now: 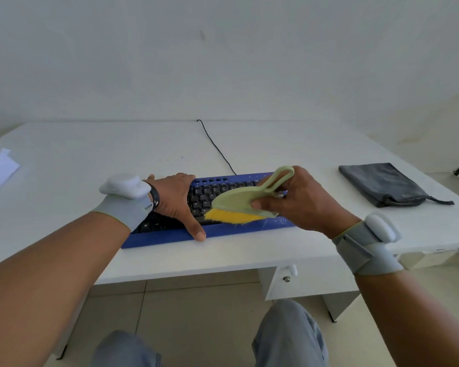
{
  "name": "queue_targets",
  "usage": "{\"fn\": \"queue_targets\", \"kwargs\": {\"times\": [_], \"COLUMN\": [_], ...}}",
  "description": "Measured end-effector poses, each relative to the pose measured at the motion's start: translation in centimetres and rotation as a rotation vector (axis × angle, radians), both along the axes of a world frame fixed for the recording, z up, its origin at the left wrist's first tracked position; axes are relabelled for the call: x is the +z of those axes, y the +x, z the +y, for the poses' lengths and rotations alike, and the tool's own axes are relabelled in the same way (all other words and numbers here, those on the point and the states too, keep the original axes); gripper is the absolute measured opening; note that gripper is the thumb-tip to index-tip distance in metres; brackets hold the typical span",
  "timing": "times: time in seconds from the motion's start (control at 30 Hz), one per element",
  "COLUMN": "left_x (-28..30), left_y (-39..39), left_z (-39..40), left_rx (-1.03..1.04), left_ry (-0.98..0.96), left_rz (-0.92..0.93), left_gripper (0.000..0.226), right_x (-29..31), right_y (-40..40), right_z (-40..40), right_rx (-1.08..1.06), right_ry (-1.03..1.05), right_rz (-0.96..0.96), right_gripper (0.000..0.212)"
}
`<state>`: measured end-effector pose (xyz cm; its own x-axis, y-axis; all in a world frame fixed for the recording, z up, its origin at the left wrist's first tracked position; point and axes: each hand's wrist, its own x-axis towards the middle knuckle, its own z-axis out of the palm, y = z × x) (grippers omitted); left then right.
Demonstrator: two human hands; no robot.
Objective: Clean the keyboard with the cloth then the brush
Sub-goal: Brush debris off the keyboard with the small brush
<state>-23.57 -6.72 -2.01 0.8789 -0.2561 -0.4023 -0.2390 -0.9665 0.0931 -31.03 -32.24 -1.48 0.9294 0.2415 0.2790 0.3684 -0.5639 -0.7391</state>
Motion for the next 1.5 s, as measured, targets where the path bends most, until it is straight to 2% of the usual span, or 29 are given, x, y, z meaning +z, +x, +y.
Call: {"fn": "queue_targets", "kwargs": {"times": [0.07,0.17,0.23,0.3,0.4,0.43,0.53,0.73,0.8,0.9,0.97,1.2,1.3,1.43,1.5], "left_x": [0.2,0.3,0.4,0.5,0.6,0.6,0.4,0.4,0.4,0.4,0.3,0.7,1.1,1.1,0.9], "left_y": [-0.2,-0.2,-0.3,-0.3,-0.4,-0.4,-0.4,-0.4,-0.3,-0.2,0.0,0.0,0.0,0.0,-0.1], "left_z": [-0.2,-0.4,-0.5,-0.6,-0.7,-0.6,-0.4,-0.7,-0.8,-0.8,-0.6,-0.9,-2.6,-7.1,-9.1], "left_rx": [0.005,0.01,0.011,0.012,0.019,0.019,0.016,0.02,0.019,0.019,0.021,0.02,-0.034,-0.157,-0.183], "left_ry": [0.009,0.012,0.004,-0.008,-0.007,-0.006,-0.015,-0.006,0.007,0.013,0.009,0.047,0.039,-0.102,-0.105], "left_rz": [-0.001,-0.001,-0.001,0.0,0.002,0.003,0.0,0.005,0.008,0.013,0.016,0.029,-0.02,-0.072,-0.073], "left_gripper": [0.156,0.156,0.155,0.152,0.153,0.154,0.154,0.15,0.151,0.152,0.155,0.155,0.162,0.163,0.159], "right_x": [0.0,1.1,2.2,3.1,3.0,2.4,0.9,2.4,2.6,1.8,0.9,2.2,2.9,2.5,1.2], "right_y": [0.2,0.3,0.2,-0.4,-1.0,-1.0,-0.6,0.0,0.0,-0.5,-0.5,-0.6,-1.8,-2.8,-2.3], "right_z": [-1.0,-3.6,-5.1,-5.2,-2.2,-1.3,-0.6,-6.1,-5.7,-2.8,-2.0,-6.7,-7.0,-6.0,-5.9], "right_rx": [-0.069,-0.193,-0.242,-0.232,-0.092,-0.046,-0.022,-0.212,-0.193,-0.031,-0.006,-0.214,-0.229,-0.136,-0.131], "right_ry": [-0.133,-0.36,-0.469,-0.389,-0.066,-0.028,-0.162,-0.403,-0.324,-0.16,-0.216,-0.353,-0.296,-0.075,-0.148], "right_rz": [-0.027,-0.045,-0.084,-0.158,-0.113,-0.091,-0.083,-0.067,-0.106,-0.088,-0.105,-0.076,-0.125,-0.105,-0.101], "right_gripper": [0.017,0.041,0.026,0.01,0.012,0.011,0.013,0.017,0.01,0.006,0.006,0.01,0.008,0.008,0.011]}}
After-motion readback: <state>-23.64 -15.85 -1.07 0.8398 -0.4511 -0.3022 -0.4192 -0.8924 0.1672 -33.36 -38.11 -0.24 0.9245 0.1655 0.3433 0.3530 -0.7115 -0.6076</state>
